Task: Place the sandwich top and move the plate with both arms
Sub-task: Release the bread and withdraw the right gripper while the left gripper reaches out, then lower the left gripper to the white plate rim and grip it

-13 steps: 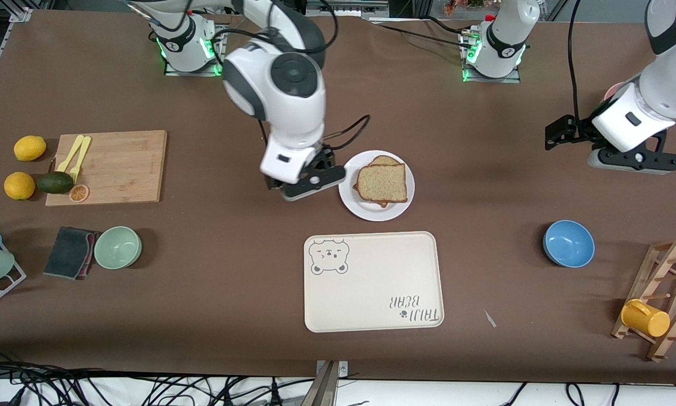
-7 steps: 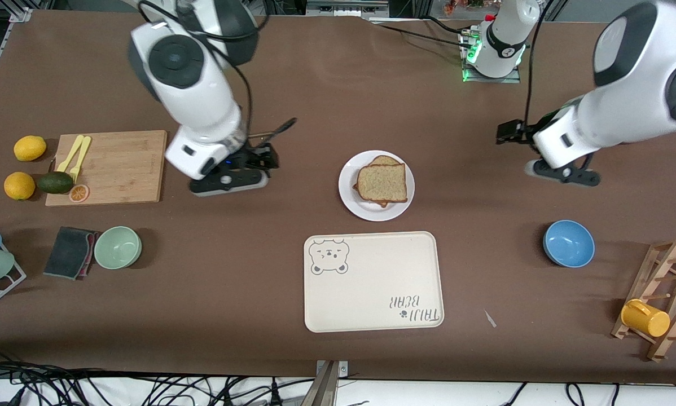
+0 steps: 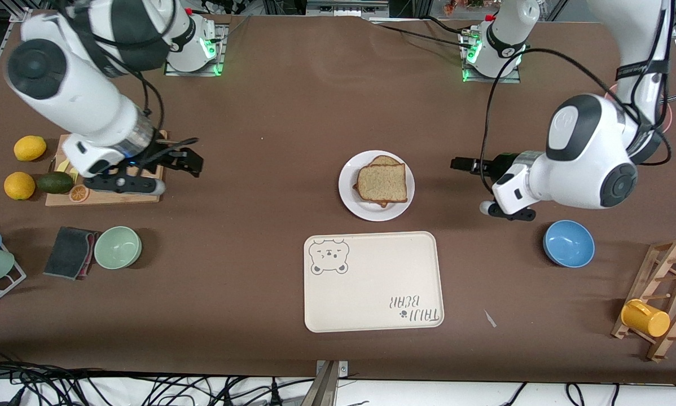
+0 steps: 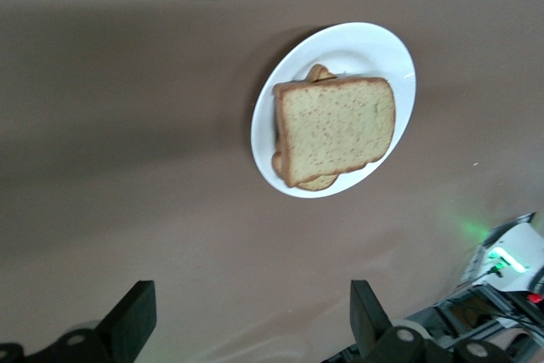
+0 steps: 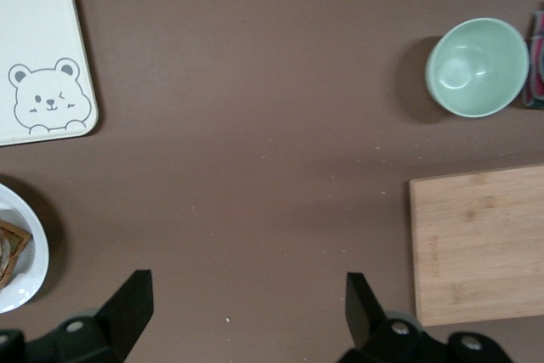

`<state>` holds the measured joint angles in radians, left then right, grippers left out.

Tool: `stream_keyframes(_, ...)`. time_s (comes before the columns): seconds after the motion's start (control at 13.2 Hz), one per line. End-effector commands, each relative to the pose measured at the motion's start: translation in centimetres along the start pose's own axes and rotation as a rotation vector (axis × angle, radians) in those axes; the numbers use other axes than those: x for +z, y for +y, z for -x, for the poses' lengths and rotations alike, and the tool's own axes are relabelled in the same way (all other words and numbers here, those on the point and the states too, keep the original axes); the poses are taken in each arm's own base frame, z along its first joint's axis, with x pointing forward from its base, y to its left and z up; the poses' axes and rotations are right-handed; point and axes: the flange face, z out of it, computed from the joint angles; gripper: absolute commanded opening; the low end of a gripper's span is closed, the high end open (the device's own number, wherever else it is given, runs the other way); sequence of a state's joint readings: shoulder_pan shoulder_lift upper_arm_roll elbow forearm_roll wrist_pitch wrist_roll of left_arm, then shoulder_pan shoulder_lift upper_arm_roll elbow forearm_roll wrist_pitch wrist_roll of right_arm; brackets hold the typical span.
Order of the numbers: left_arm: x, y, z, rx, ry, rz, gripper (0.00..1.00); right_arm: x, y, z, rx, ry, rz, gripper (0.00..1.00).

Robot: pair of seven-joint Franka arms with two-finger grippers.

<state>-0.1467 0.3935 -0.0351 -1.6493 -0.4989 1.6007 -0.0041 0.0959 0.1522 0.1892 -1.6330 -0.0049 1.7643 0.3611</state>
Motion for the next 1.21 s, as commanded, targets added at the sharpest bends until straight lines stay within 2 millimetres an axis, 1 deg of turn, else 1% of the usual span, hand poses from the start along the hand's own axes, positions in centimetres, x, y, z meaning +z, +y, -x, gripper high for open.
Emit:
stream_keyframes(0.0, 1.9, -0.6, -2.4, -0.002, -0.021, 0.168, 1.0, -3.3, 5.7, 1.9, -0.053, 0.02, -0.013, 1.0)
stream_keyframes(0.08, 2.6, -0.8, -2.7, 0.0, -0.027, 0.187, 1.0, -4.5, 7.2, 2.4, -0.029, 0.027, -0.012, 1.0)
stream_keyframes(0.15, 3.4, -0.8, -3.1, -0.002, -0.031, 0.187, 1.0, -5.2, 8.7, 2.6, -0.011, 0.028, -0.007, 1.0)
stream_keyframes(0.23, 4.2, -1.0, -3.6, -0.008, -0.033, 0.188, 1.0, -5.5, 10.2, 2.5, 0.013, 0.023, -0.004, 1.0)
stream_keyframes(0.3, 4.9, -1.3, -4.0, -0.001, -0.038, 0.191, 1.0, -5.5, 11.2, 2.4, 0.018, 0.02, -0.005, 1.0)
stream_keyframes(0.38, 5.6, -1.9, -4.4, 0.037, -0.042, 0.216, 0.99, -5.9, 11.2, 2.3, 0.009, 0.035, -0.009, 1.0)
stream_keyframes(0.53, 7.8, -3.4, -4.7, 0.165, -0.058, 0.268, 0.96, -6.0, 11.4, 2.3, 0.009, 0.032, -0.009, 1.0)
stream_keyframes(0.61, 8.6, -4.1, -4.9, 0.227, -0.06, 0.276, 0.93, -6.1, 12.2, 2.2, 0.029, 0.04, -0.011, 1.0)
stream_keyframes(0.68, 9.8, -4.9, -5.1, 0.254, -0.065, 0.3, 0.9, -6.3, 13.4, 1.9, 0.052, 0.05, -0.017, 1.0)
stream_keyframes(0.76, 10.3, -6.2, -5.0, 0.266, -0.053, 0.334, 0.88, -6.7, 13.5, 2.2, 0.054, 0.061, -0.017, 1.0)
stream_keyframes(0.83, 11.2, -6.8, -5.0, 0.281, -0.045, 0.356, 0.82, -6.9, 13.4, 2.6, 0.051, 0.058, -0.015, 1.0)
stream_keyframes(0.91, 12.2, -7.6, -4.9, 0.286, -0.04, 0.377, 0.73, -6.9, 13.5, 2.7, 0.049, 0.053, -0.014, 1.0)
stream_keyframes(0.99, 13.2, -9.0, -5.1, 0.305, -0.023, 0.388, 0.67, -6.7, 13.7, 2.6, 0.052, 0.047, -0.014, 1.0)
stream_keyframes(1.06, 13.9, -9.9, -5.4, 0.324, -0.011, 0.402, 0.54, -6.4, 14.0, 2.4, 0.057, 0.043, -0.014, 1.0)
stream_keyframes(1.14, 14.2, -10.6, -5.5, 0.316, -0.008, 0.42, 0.53, -6.1, 14.1, 2.2, 0.057, 0.037, -0.011, 1.0)
